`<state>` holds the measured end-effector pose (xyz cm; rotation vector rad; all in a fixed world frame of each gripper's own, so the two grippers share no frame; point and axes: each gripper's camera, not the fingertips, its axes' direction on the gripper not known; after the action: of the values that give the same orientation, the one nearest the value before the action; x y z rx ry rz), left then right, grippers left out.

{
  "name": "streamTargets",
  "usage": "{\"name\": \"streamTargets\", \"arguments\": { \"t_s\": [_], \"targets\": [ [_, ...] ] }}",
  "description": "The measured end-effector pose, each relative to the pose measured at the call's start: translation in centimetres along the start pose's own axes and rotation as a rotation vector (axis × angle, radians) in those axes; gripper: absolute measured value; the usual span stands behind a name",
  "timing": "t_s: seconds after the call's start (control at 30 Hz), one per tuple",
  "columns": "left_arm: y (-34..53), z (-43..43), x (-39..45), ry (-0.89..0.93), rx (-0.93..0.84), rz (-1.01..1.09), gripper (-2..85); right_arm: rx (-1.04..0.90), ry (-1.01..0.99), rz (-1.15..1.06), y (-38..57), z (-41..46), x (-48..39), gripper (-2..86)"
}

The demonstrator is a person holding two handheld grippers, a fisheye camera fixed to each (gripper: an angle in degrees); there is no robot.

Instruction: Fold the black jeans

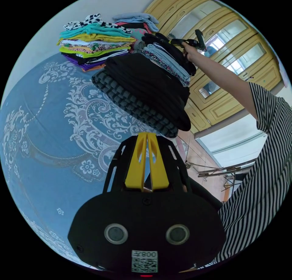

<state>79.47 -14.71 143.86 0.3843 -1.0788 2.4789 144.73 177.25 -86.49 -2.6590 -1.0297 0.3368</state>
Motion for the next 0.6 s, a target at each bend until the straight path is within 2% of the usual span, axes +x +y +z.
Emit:
{"name": "streamTargets", "arguments": {
  "t_s": [0.2,0.3,0.37,0.6],
  "targets": [
    [3.0,-6.3,-0.2,0.021,0.035,-0.026,0.2,0.121,-0.178,0.184,-2.1,-5.8,9.0,2.0],
    [4.9,-9.9,-0.4,0.031,0.055,-0.044,0.2,0.222,-0.335,0.239,-2.8,-10.3,13.8,1.9],
    [6.4,-12.8,-0.4,0.048,0.075,-0.064,0.2,0.307,-0.510,0.272,-3.4,-14.1,17.1,1.8],
    [11.2,-22.5,0.6,0.072,0.160,-0.073,0.2,0.465,-0.787,0.169,-8.4,-25.3,20.0,1.6]
  ]
}}
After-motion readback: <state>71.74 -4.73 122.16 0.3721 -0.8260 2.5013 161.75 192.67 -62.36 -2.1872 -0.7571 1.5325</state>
